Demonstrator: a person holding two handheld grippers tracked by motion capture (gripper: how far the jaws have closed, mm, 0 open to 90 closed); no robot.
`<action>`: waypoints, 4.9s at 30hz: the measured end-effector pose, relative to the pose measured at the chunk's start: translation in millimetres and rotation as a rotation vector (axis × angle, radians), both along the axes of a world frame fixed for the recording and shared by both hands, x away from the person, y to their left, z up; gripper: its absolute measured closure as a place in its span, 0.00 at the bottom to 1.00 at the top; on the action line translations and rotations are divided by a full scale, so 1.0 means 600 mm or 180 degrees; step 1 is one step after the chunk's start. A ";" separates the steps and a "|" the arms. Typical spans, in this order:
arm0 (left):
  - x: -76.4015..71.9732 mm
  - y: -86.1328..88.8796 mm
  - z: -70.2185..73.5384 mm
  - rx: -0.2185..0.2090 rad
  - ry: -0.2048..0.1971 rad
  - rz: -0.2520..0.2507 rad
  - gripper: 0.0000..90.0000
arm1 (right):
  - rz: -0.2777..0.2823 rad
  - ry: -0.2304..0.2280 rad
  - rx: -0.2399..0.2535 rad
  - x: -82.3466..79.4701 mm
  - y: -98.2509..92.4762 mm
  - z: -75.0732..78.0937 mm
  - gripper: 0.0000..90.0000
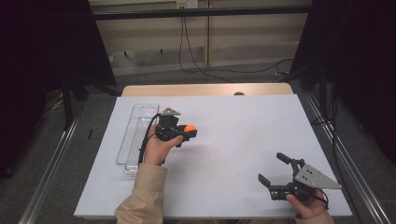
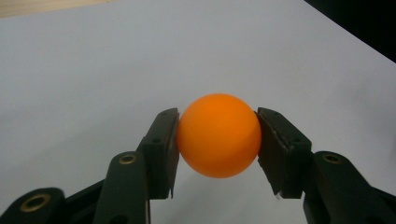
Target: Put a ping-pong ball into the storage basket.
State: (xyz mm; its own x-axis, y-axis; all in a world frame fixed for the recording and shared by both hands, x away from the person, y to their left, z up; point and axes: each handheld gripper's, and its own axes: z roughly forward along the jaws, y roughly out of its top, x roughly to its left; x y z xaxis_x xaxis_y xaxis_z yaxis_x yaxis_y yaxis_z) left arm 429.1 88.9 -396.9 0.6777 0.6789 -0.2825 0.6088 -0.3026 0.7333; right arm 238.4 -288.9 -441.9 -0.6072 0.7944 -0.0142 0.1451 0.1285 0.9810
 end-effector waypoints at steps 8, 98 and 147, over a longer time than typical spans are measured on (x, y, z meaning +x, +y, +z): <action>0.001 0.008 0.002 0.0040 0.0016 0.0012 0.56 | 0.0000 -0.0005 -0.0001 0.000 0.000 0.000 0.05; 0.009 0.088 0.019 0.0131 -0.0041 0.0355 0.56 | 0.0004 -0.0008 0.0002 0.000 0.001 0.000 0.05; 0.007 0.132 0.029 0.0188 -0.0110 0.0563 0.56 | 0.0005 -0.0008 0.0002 0.000 0.001 0.000 0.05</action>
State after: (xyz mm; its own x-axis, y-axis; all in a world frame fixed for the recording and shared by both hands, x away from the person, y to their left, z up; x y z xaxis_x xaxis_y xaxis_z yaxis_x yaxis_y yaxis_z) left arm 433.2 168.2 -379.5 0.5550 0.8030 -0.2172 0.6310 -0.2363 0.7389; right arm 238.7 -288.3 -442.0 -0.6085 0.7934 -0.0154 0.1423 0.1282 0.9815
